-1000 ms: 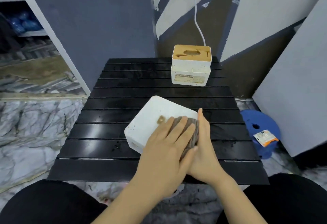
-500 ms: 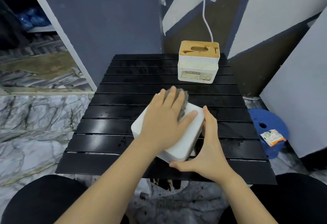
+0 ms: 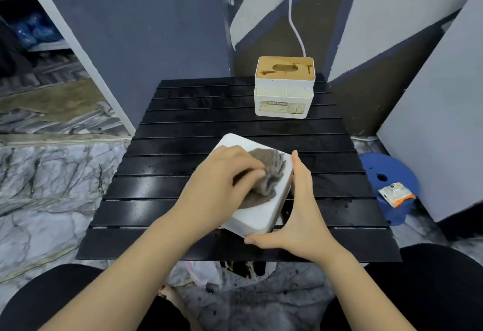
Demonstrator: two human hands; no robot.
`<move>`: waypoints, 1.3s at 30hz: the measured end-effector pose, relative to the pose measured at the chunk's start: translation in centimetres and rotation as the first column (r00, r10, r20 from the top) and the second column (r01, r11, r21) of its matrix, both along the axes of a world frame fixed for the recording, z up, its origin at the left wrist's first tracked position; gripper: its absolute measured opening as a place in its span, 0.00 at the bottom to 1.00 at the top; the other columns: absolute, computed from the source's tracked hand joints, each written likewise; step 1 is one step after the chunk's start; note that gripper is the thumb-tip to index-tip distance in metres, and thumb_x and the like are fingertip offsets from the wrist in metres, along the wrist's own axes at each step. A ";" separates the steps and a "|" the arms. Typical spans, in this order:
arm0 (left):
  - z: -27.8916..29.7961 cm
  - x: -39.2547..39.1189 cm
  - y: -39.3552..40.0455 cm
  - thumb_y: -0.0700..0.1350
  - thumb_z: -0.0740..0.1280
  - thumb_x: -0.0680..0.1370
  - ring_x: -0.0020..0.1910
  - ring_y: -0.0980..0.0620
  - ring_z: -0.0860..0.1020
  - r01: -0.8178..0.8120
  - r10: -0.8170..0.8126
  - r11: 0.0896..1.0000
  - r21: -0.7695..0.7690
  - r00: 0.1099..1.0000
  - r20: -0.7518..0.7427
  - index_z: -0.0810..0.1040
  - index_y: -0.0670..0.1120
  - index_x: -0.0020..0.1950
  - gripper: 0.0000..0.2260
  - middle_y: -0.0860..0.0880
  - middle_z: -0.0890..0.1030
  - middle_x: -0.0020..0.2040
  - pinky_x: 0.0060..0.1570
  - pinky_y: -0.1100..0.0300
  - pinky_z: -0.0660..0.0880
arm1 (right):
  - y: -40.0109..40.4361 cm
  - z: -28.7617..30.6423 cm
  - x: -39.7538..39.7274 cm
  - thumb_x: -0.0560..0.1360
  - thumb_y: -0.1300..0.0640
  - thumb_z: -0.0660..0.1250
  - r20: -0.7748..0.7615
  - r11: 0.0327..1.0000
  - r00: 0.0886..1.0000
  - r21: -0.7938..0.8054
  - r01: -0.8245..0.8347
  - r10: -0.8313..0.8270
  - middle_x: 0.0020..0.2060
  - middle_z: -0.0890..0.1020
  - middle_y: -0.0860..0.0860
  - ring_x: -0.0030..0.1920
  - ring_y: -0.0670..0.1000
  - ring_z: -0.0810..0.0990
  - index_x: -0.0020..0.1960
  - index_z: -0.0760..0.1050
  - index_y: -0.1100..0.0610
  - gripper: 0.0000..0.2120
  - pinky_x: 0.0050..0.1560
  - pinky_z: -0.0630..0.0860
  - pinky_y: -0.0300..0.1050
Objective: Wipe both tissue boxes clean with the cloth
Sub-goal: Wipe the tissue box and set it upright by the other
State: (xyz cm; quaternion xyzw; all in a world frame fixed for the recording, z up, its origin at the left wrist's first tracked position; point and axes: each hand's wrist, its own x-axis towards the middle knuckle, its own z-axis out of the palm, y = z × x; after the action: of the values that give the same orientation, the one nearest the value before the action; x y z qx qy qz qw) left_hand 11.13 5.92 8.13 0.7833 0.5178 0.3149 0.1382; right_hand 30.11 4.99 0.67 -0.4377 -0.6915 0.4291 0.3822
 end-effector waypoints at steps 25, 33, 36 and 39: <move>-2.2 -0.2 -3.0 0.44 0.64 0.81 0.41 0.43 0.81 0.117 0.089 0.910 0.398 0.882 -0.462 0.83 0.43 0.47 0.10 0.47 0.82 0.43 0.51 0.52 0.72 | 0.1 -0.3 0.0 0.52 0.40 0.88 0.032 1.000 0.999 0.007 0.022 -0.022 0.78 0.48 0.33 0.80 0.36 0.51 0.82 0.34 0.42 0.78 0.72 0.57 0.33; 3.4 -1.8 3.1 0.56 0.59 0.83 0.44 0.59 0.73 0.032 -0.044 0.998 -0.059 0.973 -0.225 0.79 0.59 0.46 0.11 0.61 0.80 0.42 0.55 0.53 0.67 | 0.0 -0.1 0.0 0.52 0.40 0.88 0.036 1.000 0.999 0.012 0.029 -0.029 0.79 0.49 0.37 0.80 0.40 0.53 0.82 0.35 0.41 0.77 0.77 0.60 0.44; 2.6 -1.6 5.9 0.54 0.66 0.80 0.46 0.55 0.73 -0.037 0.011 0.997 -0.069 0.940 -0.342 0.80 0.53 0.51 0.07 0.58 0.80 0.45 0.58 0.48 0.72 | 0.1 0.0 -0.1 0.52 0.39 0.87 0.030 1.000 0.999 0.011 0.025 -0.026 0.78 0.48 0.36 0.79 0.38 0.52 0.82 0.35 0.42 0.77 0.76 0.60 0.43; 2.4 -0.7 5.3 0.50 0.70 0.80 0.52 0.48 0.75 -0.027 0.087 0.987 0.159 0.920 -0.383 0.80 0.48 0.58 0.10 0.50 0.80 0.55 0.55 0.46 0.75 | 0.1 -0.1 0.0 0.52 0.39 0.87 0.018 1.000 1.000 0.005 0.019 -0.019 0.78 0.48 0.35 0.79 0.37 0.53 0.82 0.35 0.41 0.77 0.74 0.59 0.38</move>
State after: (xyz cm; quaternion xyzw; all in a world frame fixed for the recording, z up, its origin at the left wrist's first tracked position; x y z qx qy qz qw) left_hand 10.48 11.23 10.50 0.8230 0.5322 0.1953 -0.0358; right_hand 30.10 5.07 0.54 -0.4472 -0.6920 0.4195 0.3810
